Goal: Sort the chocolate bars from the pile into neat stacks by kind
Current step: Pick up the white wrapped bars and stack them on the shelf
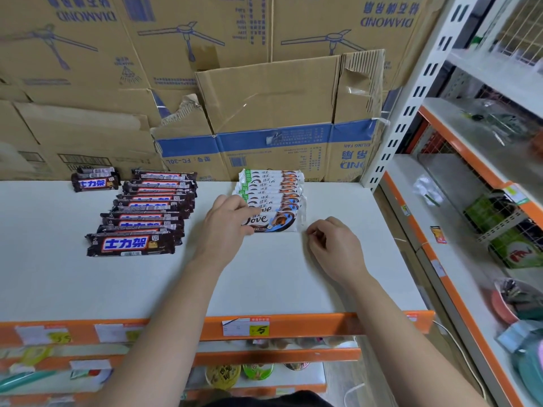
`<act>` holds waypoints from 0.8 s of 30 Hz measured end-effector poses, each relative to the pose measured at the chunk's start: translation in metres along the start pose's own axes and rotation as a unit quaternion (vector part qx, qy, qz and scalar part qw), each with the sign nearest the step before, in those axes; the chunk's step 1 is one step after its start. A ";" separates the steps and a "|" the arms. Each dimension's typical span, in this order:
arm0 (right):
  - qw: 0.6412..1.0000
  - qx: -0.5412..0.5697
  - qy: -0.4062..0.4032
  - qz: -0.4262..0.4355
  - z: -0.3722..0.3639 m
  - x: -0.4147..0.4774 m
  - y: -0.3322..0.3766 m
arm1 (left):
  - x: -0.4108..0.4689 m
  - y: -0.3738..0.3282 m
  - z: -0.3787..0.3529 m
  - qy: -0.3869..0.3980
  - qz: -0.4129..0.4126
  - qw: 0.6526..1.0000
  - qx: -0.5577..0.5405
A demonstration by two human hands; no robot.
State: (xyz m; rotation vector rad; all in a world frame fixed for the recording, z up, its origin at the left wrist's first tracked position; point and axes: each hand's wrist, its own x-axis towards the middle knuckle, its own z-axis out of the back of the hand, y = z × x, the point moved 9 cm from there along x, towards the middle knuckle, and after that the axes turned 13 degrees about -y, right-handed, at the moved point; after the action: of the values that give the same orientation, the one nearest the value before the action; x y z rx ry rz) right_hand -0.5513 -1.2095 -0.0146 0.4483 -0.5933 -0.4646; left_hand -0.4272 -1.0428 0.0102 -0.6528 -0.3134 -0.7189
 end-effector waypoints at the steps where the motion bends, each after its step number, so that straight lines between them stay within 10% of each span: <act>1: 1.000 0.000 -0.001 0.001 0.000 0.000 0.001 | 0.001 0.000 -0.001 -0.003 0.004 1.000 -0.003; 24: 0.983 0.117 0.016 0.138 -0.040 0.010 0.127 | -0.032 0.062 0.089 -0.122 0.015 0.980 0.156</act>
State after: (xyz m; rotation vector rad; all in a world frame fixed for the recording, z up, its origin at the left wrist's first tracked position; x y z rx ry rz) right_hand -0.4834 -1.1017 0.0259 0.5867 -0.6713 -0.1228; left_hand -0.4109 -0.9332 0.0352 -0.4448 -0.6282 -0.5441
